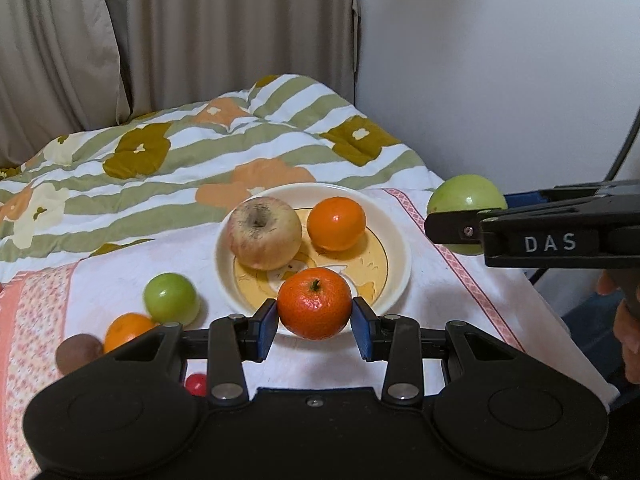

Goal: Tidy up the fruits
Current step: 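Carry the tangerine into the bowl and open the left tool while the right tool carries the green apple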

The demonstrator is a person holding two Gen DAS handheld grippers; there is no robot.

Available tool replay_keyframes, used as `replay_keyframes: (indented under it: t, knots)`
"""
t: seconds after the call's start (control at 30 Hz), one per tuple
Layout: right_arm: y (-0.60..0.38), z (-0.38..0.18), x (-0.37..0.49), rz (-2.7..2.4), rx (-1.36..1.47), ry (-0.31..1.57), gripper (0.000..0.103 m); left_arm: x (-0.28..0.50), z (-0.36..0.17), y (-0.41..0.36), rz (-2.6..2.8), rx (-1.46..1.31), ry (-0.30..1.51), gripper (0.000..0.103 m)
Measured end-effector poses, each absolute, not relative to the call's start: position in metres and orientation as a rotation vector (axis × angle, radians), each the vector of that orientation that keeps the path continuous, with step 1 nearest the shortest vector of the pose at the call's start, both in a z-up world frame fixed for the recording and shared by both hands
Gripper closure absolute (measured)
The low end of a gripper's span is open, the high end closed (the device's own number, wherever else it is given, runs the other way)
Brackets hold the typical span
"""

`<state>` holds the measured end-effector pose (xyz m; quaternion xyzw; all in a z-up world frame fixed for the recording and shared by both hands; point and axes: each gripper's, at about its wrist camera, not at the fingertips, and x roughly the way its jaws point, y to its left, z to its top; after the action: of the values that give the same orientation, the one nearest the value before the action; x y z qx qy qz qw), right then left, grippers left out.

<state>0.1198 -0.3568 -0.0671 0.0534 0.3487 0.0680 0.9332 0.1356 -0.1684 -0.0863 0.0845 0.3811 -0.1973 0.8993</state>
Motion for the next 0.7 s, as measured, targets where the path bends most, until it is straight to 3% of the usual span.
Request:
replay_keyframes:
  t: [0.7]
  knots:
    - [-0.373, -0.120, 0.197, 0.284, 0.037, 0.820, 0.030, 0.190, -0.152, -0.225, -0.367, 0.279, 0.917, 0.059]
